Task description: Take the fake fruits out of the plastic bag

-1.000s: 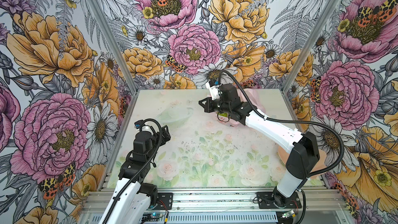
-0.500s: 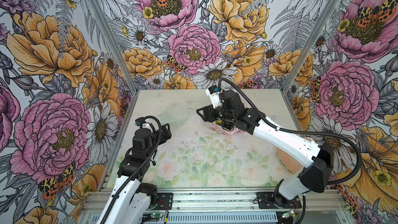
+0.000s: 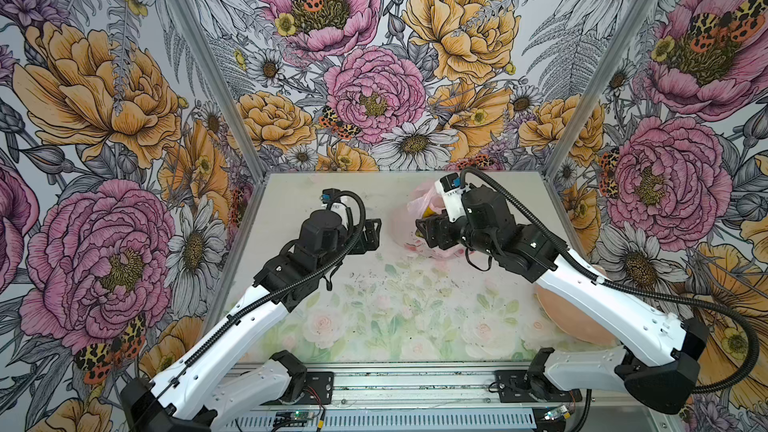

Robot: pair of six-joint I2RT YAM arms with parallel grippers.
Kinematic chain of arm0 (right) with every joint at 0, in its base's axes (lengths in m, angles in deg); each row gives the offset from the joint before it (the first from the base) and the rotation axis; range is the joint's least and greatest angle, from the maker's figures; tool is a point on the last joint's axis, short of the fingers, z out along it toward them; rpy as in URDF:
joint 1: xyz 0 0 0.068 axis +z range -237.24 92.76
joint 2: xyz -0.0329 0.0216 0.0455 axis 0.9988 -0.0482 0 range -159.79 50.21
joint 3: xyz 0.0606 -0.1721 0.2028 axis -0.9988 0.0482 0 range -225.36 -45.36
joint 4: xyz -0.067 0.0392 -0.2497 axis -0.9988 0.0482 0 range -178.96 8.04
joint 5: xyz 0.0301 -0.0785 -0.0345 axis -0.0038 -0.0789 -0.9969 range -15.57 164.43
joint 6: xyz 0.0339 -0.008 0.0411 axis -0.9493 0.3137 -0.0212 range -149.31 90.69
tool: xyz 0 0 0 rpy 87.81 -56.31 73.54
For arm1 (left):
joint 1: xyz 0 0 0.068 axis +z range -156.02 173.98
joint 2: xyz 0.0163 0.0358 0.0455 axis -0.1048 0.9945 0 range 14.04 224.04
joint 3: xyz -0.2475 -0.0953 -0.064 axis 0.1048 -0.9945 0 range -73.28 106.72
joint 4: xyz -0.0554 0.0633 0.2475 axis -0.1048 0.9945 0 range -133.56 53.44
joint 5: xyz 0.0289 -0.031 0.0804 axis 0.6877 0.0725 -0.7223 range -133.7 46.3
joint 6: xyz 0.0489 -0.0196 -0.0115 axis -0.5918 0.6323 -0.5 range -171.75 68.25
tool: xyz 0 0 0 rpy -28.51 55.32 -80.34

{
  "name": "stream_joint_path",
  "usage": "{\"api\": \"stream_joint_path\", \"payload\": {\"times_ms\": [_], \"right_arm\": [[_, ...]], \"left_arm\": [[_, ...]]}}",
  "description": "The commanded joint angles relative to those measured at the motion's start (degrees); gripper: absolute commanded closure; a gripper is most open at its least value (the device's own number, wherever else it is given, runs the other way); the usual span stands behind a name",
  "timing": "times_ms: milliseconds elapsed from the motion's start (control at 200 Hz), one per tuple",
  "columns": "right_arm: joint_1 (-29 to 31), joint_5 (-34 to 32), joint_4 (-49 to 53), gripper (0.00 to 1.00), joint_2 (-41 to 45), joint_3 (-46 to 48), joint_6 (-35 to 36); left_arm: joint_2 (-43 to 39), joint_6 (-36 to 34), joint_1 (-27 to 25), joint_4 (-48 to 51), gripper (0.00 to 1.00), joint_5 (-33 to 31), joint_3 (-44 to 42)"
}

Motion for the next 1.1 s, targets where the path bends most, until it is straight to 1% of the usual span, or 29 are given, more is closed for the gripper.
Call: {"api": "stream_joint_path", "payload": {"times_ms": [0,80,145,215,340,480,520,671,816,846,866,971,1051,1091], "right_arm": [[0.0,-7.4,1.8,0.19,5.6,1.8,1.6],[-0.8,-10.5,1.9,0.18,7.7,3.9,1.4],[-1.9,-10.9,2.0,0.18,8.8,5.2,1.4],[-2.4,-11.6,2.2,0.15,9.3,6.2,1.5],[-2.7,-13.0,2.1,0.11,9.3,7.9,2.3],[-3.1,-14.8,1.9,0.10,8.7,9.6,3.2],[-3.1,-14.9,1.9,0.10,8.2,10.0,3.5],[-2.6,-13.8,0.3,0.10,4.7,10.2,5.7],[-1.2,-14.6,-0.9,0.09,-1.8,7.3,8.8],[-1.1,-15.6,-1.0,0.09,-3.3,6.4,9.3],[-1.1,-16.3,-1.2,0.09,-4.2,5.8,9.6],[-1.0,-21.6,-2.2,0.07,-8.7,3.2,11.2],[-1.2,-27.3,-2.2,0.07,-12.4,0.7,11.8],[-1.4,-29.1,-2.2,0.07,-13.7,-0.5,12.1]], "left_arm": [[5.9,-6.0,-5.2,0.6,0.02,-4.3,7.3],[11.9,-9.0,-7.9,2.6,0.02,-5.9,13.4],[16.8,-11.1,-9.3,5.2,0.02,-8.1,18.5],[21.0,-12.9,-9.9,7.0,0.02,-8.1,23.0],[26.9,-13.3,-10.0,8.9,0.03,-6.3,29.0],[31.7,-12.6,-9.9,10.9,0.09,-7.1,33.9],[32.4,-11.7,-9.4,10.9,0.13,-7.5,34.4],[33.5,-7.3,-5.9,10.6,0.41,-5.6,35.1],[33.7,-5.3,-4.0,9.9,0.58,-3.0,34.4],[33.4,-4.6,-3.6,9.3,0.62,-2.8,33.7],[33.1,-4.1,-3.3,8.7,0.64,-0.8,33.0],[31.0,-0.9,-0.7,4.9,0.71,2.9,28.6],[29.4,0.8,1.0,2.4,0.74,5.1,25.5],[28.8,1.1,1.5,1.8,0.75,5.8,24.5]]}}
